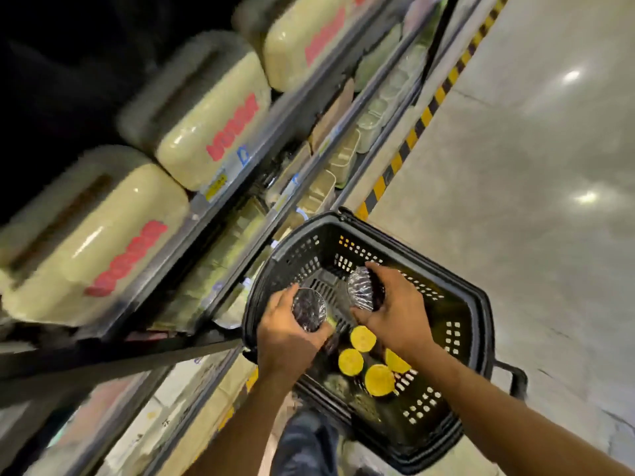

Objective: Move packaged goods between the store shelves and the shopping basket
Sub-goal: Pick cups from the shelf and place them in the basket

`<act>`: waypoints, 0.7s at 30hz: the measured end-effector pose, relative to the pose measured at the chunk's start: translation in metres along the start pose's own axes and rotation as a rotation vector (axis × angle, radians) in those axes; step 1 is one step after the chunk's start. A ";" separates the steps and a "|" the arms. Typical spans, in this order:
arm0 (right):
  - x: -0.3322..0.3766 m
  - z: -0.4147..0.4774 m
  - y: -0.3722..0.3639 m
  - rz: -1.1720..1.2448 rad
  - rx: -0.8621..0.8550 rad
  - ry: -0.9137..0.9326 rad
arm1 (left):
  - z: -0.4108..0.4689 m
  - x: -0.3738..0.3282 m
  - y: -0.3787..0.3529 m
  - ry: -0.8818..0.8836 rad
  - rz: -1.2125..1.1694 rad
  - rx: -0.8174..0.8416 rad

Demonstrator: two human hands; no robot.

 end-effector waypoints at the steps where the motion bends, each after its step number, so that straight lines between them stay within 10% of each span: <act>1: 0.016 -0.010 0.014 -0.001 0.014 0.033 | -0.012 -0.010 0.017 -0.020 0.011 -0.022; 21: 0.321 -0.228 0.132 -0.167 0.297 0.845 | -0.298 -0.052 0.343 -0.005 0.073 -0.507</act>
Point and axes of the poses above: each hand's wrist, its own z-axis towards the middle knuckle, its own y-axis out of the back of the hand, x = y × z, the point moved 2 cm from there along z, towards the middle knuckle, and after that the axes turned 5 degrees about -y, right-handed, at the moved point
